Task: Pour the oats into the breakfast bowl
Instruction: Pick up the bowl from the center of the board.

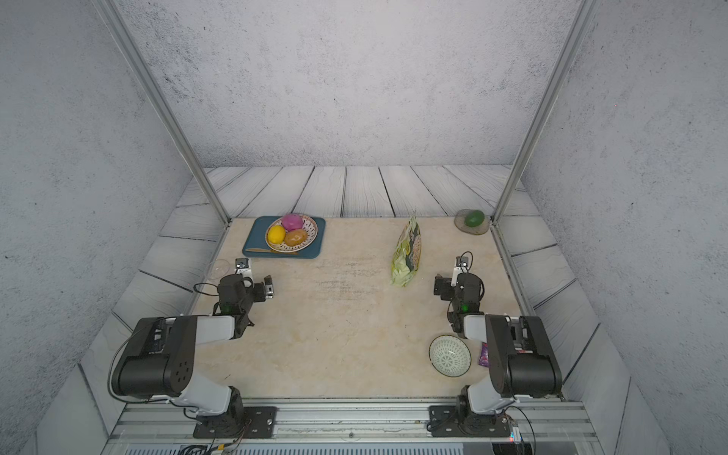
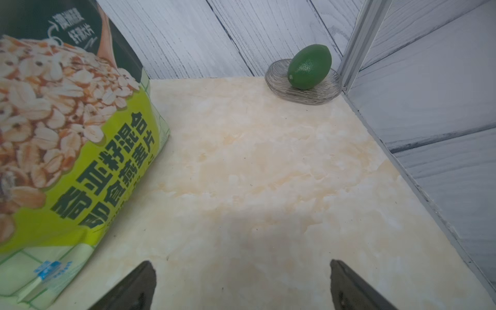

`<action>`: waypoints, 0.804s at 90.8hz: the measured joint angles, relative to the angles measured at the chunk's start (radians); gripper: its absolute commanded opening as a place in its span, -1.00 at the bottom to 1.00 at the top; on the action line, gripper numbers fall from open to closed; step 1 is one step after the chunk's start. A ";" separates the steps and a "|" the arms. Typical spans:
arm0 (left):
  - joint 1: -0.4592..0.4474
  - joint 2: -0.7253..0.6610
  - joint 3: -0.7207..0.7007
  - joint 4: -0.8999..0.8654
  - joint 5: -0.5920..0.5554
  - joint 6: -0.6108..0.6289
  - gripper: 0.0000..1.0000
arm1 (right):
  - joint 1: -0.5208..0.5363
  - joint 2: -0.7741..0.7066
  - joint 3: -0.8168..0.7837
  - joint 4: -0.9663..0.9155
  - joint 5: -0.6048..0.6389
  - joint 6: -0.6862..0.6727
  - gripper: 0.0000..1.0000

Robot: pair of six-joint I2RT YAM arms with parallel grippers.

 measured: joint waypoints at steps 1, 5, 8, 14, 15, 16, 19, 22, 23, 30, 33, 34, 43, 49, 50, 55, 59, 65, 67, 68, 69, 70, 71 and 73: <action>0.000 0.000 0.000 0.000 0.000 0.000 1.00 | 0.000 0.000 0.000 0.000 0.000 0.000 0.99; 0.000 0.000 0.000 0.000 0.000 0.000 1.00 | 0.000 0.000 0.000 0.000 0.000 0.000 0.99; 0.000 0.000 0.000 0.000 0.000 0.000 1.00 | 0.000 0.000 0.000 0.000 0.000 0.000 0.99; 0.000 0.000 0.000 0.000 0.000 0.000 1.00 | 0.000 0.000 0.000 0.000 0.000 0.000 0.99; 0.000 0.000 0.000 0.000 0.000 0.000 1.00 | 0.000 0.000 0.000 0.000 0.000 0.000 0.98; 0.000 0.000 0.000 0.000 0.000 0.000 1.00 | 0.000 0.000 0.000 0.000 0.000 0.000 0.99; 0.000 0.000 0.000 0.000 0.000 0.000 1.00 | 0.000 0.000 0.000 0.000 0.000 0.000 0.99; 0.000 0.000 0.000 0.000 0.000 0.000 1.00 | 0.000 0.000 0.000 0.000 0.000 0.000 0.98; 0.000 0.000 0.000 0.000 0.000 0.000 1.00 | 0.000 0.000 0.000 0.000 0.000 0.000 0.99; 0.000 0.000 0.000 0.000 0.000 0.000 1.00 | 0.000 0.000 0.000 0.000 0.000 0.000 0.99; 0.000 0.000 0.000 0.000 0.000 0.000 1.00 | 0.000 0.000 0.000 0.000 0.000 0.000 0.99; 0.000 0.000 0.000 0.000 0.000 0.000 1.00 | 0.000 0.000 0.000 0.000 0.000 0.000 0.99; 0.000 0.000 0.000 0.000 0.000 0.000 1.00 | 0.000 0.000 0.000 0.000 0.000 0.000 0.99; 0.000 0.000 0.000 0.000 0.000 0.000 1.00 | 0.000 0.000 0.000 0.000 0.000 0.000 0.99; 0.000 0.000 0.000 0.000 0.000 0.000 1.00 | 0.000 0.000 0.000 0.000 0.000 0.000 0.99; 0.000 0.000 0.000 0.000 0.000 0.000 1.00 | 0.000 0.000 0.000 0.000 0.000 0.000 0.99; 0.000 0.000 0.000 0.000 0.000 0.000 1.00 | 0.000 0.000 0.000 0.000 0.000 0.000 0.99; 0.000 0.000 0.000 0.000 0.000 0.000 1.00 | 0.000 0.000 0.000 0.000 0.000 0.000 0.99; 0.000 0.000 0.000 0.001 -0.001 -0.001 1.00 | 0.000 0.000 0.000 0.002 -0.001 0.000 0.99; 0.000 0.000 0.000 0.002 -0.002 -0.001 1.00 | 0.000 0.000 0.000 0.002 -0.001 0.000 0.99; 0.000 -0.002 0.000 0.000 -0.003 -0.001 1.00 | 0.000 -0.001 0.000 0.002 -0.002 0.000 0.99; 0.000 -0.004 0.002 -0.005 -0.005 -0.001 1.00 | 0.000 -0.003 0.000 0.000 -0.003 -0.001 0.99; 0.000 -0.005 0.003 -0.009 -0.007 -0.002 1.00 | 0.000 -0.003 0.000 -0.002 -0.003 -0.001 0.98; 0.000 -0.014 0.009 -0.032 -0.012 -0.003 1.00 | 0.000 -0.013 0.005 -0.023 -0.004 -0.003 0.98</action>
